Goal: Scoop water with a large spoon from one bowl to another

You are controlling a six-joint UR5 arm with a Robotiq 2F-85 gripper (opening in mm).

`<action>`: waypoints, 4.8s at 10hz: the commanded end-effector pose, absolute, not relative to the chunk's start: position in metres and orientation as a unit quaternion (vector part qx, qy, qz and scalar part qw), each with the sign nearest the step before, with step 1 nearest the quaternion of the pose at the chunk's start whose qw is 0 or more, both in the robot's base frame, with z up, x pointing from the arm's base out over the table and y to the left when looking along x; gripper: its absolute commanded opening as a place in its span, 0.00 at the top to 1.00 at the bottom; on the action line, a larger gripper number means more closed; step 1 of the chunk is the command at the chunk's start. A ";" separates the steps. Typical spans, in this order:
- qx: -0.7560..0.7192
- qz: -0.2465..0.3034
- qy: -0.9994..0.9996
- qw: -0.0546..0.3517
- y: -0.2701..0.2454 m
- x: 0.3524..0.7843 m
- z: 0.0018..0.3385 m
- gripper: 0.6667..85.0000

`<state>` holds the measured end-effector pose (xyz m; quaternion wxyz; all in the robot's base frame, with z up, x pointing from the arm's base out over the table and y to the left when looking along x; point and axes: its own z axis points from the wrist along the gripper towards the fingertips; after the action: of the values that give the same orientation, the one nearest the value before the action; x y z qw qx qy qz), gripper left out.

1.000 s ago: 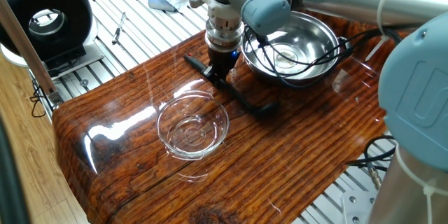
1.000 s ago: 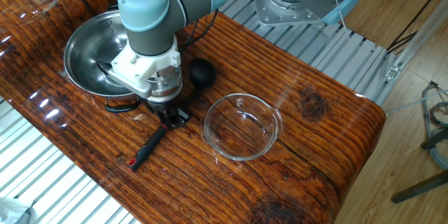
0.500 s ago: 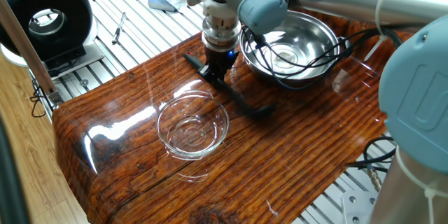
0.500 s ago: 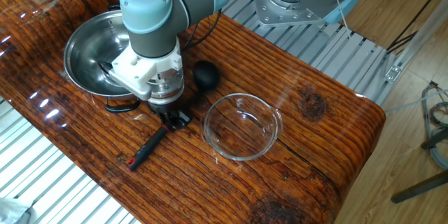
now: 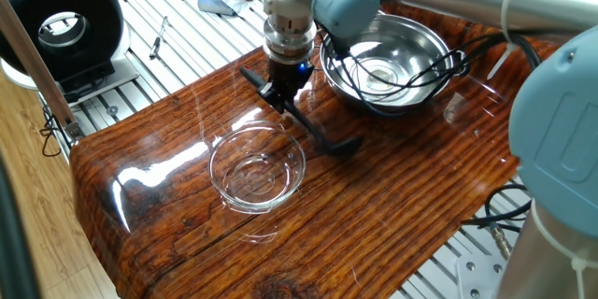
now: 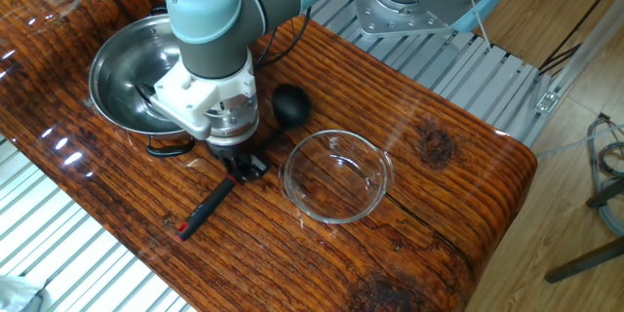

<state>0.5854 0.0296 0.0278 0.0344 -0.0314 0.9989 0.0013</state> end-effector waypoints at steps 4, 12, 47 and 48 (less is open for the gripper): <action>-0.070 -0.014 0.996 0.051 0.038 0.594 0.058 1.00; -0.115 -0.023 0.992 0.052 0.033 0.584 0.080 1.00; -0.506 -0.061 0.844 0.166 -0.001 0.634 0.164 1.00; -0.509 -0.056 0.842 0.171 -0.002 0.632 0.161 1.00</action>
<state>0.6312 0.0020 0.1639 0.1525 -0.4883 0.8570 -0.0625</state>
